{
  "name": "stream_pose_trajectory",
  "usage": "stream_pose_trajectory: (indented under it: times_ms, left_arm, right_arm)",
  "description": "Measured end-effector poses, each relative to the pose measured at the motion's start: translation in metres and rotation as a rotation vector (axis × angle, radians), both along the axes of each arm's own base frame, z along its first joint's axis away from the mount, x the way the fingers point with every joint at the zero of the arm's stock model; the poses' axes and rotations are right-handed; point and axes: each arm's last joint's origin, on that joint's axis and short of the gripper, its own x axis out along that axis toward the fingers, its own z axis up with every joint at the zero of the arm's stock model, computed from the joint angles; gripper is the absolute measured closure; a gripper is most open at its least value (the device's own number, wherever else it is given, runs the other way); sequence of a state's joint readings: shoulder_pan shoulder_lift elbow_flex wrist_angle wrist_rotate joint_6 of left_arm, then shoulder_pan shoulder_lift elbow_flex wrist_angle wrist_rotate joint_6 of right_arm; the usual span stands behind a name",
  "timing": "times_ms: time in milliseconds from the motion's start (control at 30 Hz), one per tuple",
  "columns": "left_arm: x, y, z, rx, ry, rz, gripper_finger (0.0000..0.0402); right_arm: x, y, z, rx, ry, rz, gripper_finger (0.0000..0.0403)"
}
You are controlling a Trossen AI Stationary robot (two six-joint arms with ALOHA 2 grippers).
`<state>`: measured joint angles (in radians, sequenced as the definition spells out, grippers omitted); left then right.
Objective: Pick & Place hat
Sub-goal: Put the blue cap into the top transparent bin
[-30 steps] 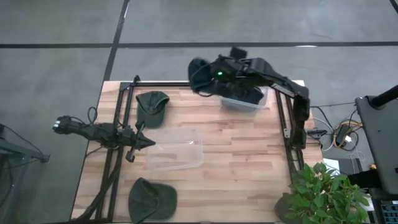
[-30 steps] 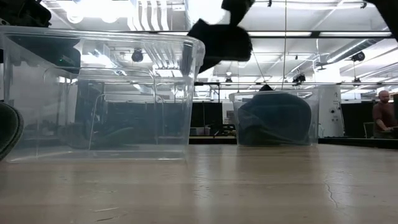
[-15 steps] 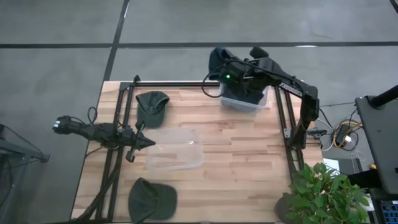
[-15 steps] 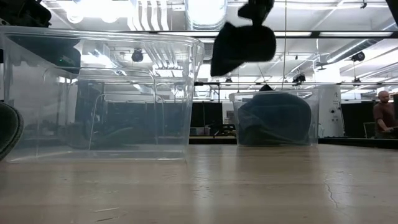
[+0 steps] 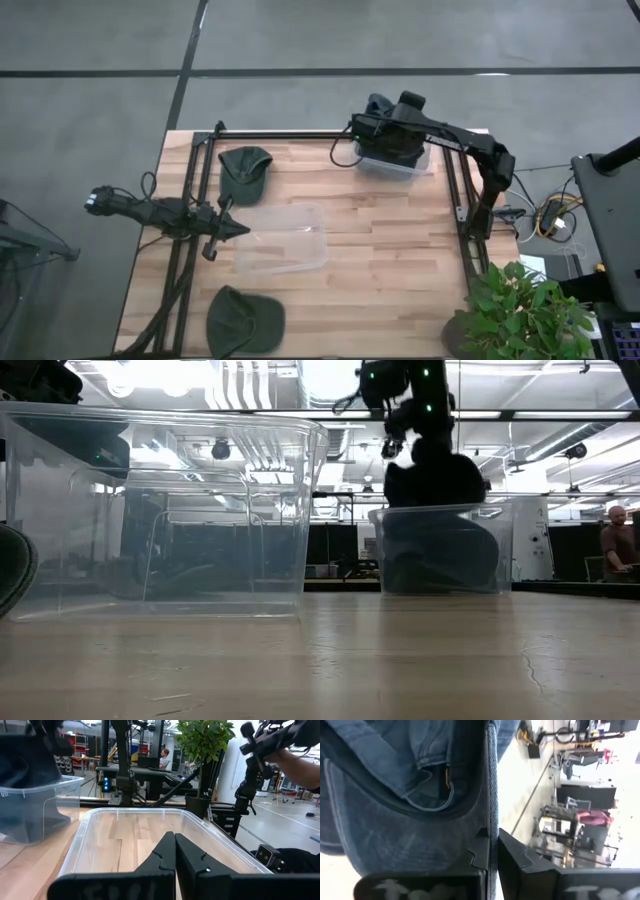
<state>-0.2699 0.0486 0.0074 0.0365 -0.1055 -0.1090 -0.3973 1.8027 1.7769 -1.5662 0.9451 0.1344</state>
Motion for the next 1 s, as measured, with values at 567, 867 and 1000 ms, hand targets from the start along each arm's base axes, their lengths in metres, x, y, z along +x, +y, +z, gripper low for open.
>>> stream_pose_trajectory:
  times_ms: [567, 867, 1000]
  left_arm:
    - [0.000, 0.000, 0.000, 0.000, 0.000, 0.000, 0.0402]
    - [0.000, 0.000, 0.000, 0.000, 0.000, 0.000, 0.0402]
    - [0.000, 0.000, 0.000, 0.000, 0.000, 0.000, 0.0402]
  right_arm:
    - [0.002, -0.004, -0.061, 0.111, 0.038, 0.032, 0.0390]
    - [-0.001, -0.009, -0.064, 0.120, -0.049, -0.056, 0.0384]
    - [0.000, -0.009, -0.059, 0.106, -0.056, -0.053, 0.0343]
